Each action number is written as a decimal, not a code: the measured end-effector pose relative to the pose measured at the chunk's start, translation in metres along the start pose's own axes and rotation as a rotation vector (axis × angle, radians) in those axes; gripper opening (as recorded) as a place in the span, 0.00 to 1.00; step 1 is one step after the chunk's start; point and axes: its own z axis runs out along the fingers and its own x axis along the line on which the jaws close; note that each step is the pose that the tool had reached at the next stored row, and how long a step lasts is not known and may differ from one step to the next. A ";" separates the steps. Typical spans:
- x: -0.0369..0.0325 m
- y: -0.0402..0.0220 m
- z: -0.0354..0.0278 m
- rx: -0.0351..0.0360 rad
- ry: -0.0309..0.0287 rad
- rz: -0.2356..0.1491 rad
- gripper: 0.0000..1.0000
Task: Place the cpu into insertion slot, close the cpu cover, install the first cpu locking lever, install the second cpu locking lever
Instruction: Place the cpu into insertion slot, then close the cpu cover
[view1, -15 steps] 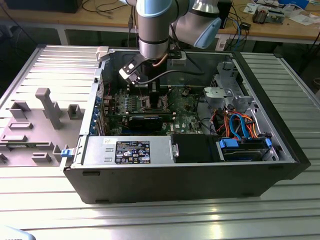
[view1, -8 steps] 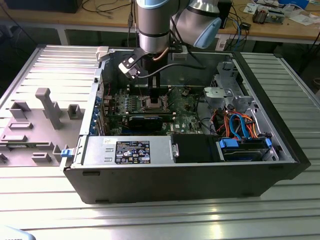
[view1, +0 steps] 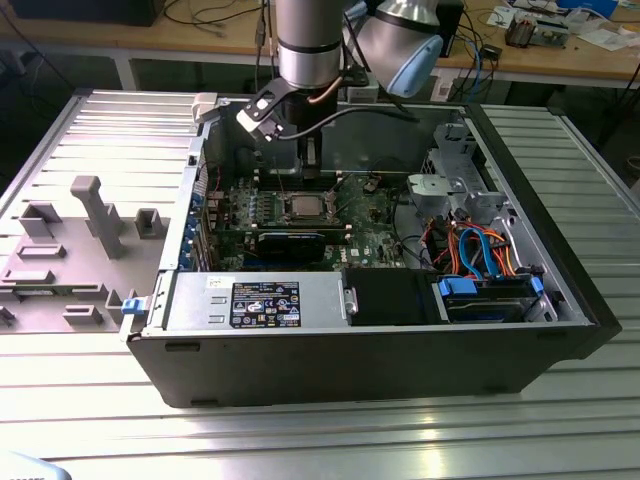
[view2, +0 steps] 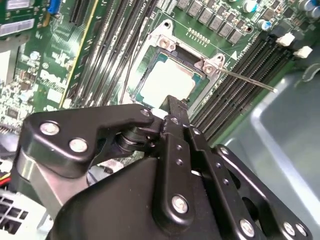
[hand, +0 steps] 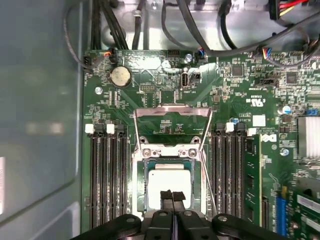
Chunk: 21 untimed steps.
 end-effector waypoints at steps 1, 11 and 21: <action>-0.0001 0.0003 -0.0050 -0.0001 0.0003 -0.005 0.11; -0.0004 0.0015 -0.0299 -0.0002 0.0005 -0.007 0.11; -0.0005 0.0022 -0.0302 0.0001 -0.0009 -0.008 0.11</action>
